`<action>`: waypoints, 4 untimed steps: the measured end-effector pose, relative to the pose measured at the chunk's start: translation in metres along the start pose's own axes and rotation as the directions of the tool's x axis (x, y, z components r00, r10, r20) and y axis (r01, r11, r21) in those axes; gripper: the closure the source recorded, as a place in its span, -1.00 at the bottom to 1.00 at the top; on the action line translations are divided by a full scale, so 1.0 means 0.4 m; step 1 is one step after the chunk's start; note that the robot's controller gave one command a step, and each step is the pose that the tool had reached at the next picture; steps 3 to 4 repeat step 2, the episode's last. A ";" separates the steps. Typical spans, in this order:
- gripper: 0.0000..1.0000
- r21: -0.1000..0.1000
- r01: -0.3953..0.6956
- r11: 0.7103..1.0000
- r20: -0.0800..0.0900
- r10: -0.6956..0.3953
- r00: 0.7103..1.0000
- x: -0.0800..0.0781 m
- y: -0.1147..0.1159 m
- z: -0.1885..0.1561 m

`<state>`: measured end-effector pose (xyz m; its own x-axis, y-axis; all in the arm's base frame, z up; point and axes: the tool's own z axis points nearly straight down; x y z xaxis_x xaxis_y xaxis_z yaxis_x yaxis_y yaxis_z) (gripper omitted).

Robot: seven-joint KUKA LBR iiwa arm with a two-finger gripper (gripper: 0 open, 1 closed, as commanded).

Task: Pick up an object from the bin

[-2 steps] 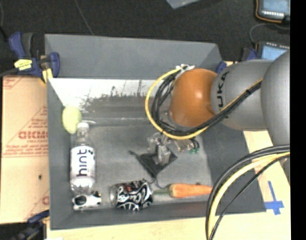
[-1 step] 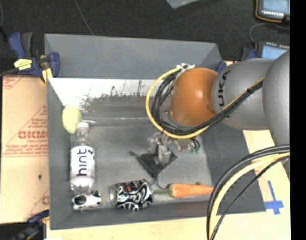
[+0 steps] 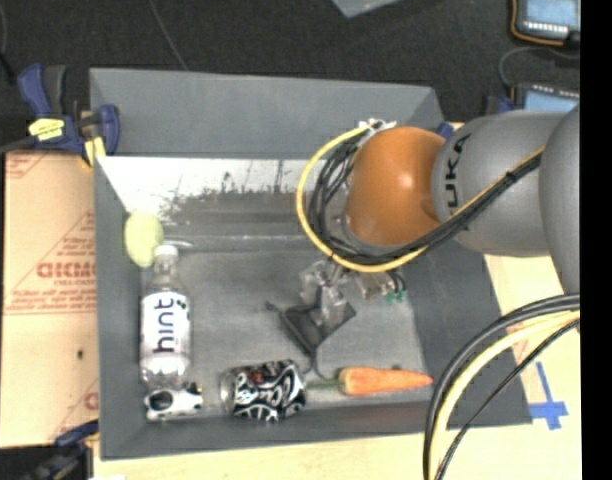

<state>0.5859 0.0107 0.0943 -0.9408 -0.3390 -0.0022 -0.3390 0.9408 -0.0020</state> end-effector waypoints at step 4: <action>1.00 0.004 -0.002 1.000 0.010 0.002 1.000 -0.007 -0.004 -0.088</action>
Offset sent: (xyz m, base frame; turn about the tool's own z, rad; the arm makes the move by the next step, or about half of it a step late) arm -0.0002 0.0000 0.1054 0.0000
